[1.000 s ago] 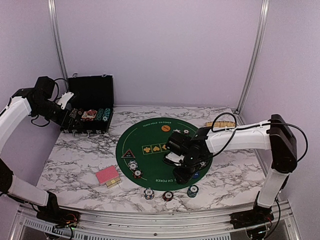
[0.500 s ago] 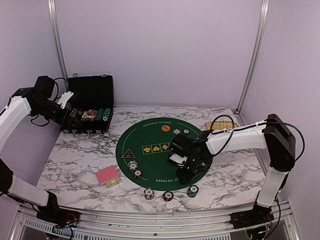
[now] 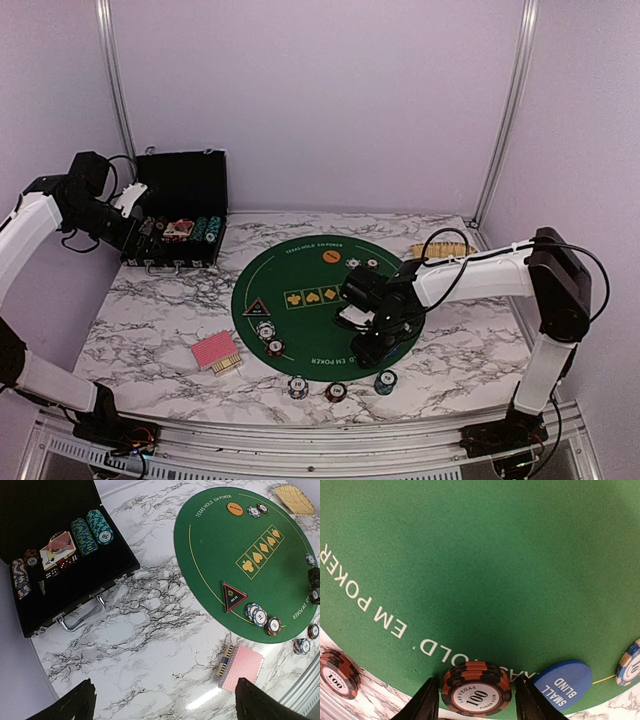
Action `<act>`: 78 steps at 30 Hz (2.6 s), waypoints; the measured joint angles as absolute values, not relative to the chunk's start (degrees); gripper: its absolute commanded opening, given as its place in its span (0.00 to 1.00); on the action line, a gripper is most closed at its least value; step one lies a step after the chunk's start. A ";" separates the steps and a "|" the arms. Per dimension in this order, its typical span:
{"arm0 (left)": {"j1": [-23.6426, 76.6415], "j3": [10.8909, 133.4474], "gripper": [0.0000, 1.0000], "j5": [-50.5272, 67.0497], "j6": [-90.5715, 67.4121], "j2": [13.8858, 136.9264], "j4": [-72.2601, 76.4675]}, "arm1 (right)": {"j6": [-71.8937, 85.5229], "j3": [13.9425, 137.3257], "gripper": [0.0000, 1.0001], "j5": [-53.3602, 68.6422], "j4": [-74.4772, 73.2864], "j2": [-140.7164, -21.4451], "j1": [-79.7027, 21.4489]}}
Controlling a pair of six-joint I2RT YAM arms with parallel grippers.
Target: Distribute texas hold em gaming equipment
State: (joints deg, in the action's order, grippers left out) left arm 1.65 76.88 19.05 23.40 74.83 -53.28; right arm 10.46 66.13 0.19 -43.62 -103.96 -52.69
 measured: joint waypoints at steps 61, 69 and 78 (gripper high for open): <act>1.65 77.08 0.99 19.53 23.38 74.83 -53.43 | 15.00 59.61 0.38 2.55 -51.44 -92.71 -59.33; 1.65 77.10 0.99 19.51 23.38 74.83 -53.43 | 15.00 59.99 0.31 2.52 -52.14 -92.71 -59.27; 1.65 77.10 0.99 19.53 23.40 74.83 -53.45 | 14.79 65.54 0.28 2.15 -56.36 -92.71 -59.24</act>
